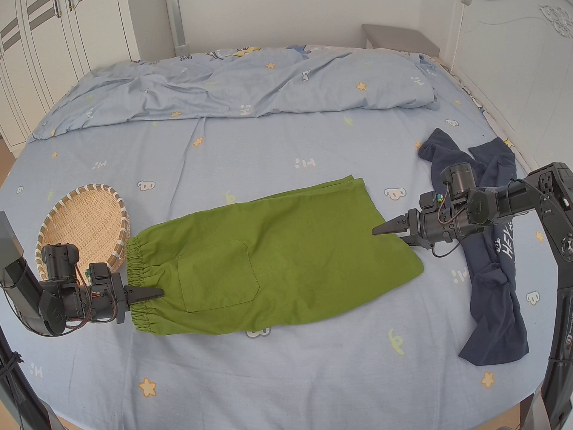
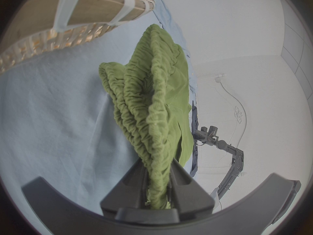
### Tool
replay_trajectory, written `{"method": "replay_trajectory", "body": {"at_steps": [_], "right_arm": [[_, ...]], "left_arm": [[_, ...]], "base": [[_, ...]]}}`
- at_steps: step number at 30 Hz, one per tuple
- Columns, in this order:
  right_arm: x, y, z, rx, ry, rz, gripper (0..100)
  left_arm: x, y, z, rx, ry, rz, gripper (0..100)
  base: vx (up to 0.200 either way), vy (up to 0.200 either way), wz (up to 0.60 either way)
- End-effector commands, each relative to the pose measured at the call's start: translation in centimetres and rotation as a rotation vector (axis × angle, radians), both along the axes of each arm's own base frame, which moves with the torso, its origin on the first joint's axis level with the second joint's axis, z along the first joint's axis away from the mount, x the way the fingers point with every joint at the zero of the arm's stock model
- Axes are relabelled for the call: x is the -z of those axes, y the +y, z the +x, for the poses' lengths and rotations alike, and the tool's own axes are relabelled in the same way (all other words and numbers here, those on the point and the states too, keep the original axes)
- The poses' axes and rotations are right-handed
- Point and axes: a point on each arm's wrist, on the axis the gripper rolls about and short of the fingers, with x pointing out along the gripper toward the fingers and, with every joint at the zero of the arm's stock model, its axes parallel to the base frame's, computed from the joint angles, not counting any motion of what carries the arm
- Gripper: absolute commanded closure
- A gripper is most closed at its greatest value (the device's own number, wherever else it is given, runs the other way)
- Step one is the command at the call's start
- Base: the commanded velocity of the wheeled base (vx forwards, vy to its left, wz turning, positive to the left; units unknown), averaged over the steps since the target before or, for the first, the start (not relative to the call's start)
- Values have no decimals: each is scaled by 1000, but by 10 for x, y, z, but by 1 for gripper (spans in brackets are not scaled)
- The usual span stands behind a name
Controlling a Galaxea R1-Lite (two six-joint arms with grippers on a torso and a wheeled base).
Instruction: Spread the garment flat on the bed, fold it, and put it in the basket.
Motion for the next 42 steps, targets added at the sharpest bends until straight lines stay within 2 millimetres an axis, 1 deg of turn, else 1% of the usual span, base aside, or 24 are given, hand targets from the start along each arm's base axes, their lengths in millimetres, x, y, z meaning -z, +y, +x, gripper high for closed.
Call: {"method": "replay_trajectory", "body": {"at_steps": [1, 6, 9, 11, 13, 26, 39, 42], "right_arm": [[12, 2, 1, -6, 49, -10, 100], [11, 0, 0, -10, 52, -12, 100], [5, -3, -1, -36, 53, 42, 100], [-4, -6, -3, -69, 49, 108, 100], [-6, -7, -3, -68, 44, 113, 100], [-3, -9, -3, -64, 48, 112, 100], [-9, -11, -3, -59, 36, 113, 100], [-15, -14, -6, -54, 28, 113, 100]], "left_arm": [[0, 0, 0, -2, 0, 0, 100], [0, 0, 0, 0, -1, 0, 100], [0, 0, 0, 0, -1, 0, 100], [0, 0, 0, 2, -1, 0, 100], [0, 0, 0, 0, -1, 1, 100], [0, 0, -1, 0, -1, 1, 100], [0, 1, 0, -4, 2, -1, 100], [-2, 2, 2, -4, 0, -5, 100]], "base": [[0, 0, 0], [0, 0, 0], [0, 0, 0], [0, 0, 0], [0, 0, 0], [0, 0, 0], [0, 0, 0], [0, 0, 0]]}}
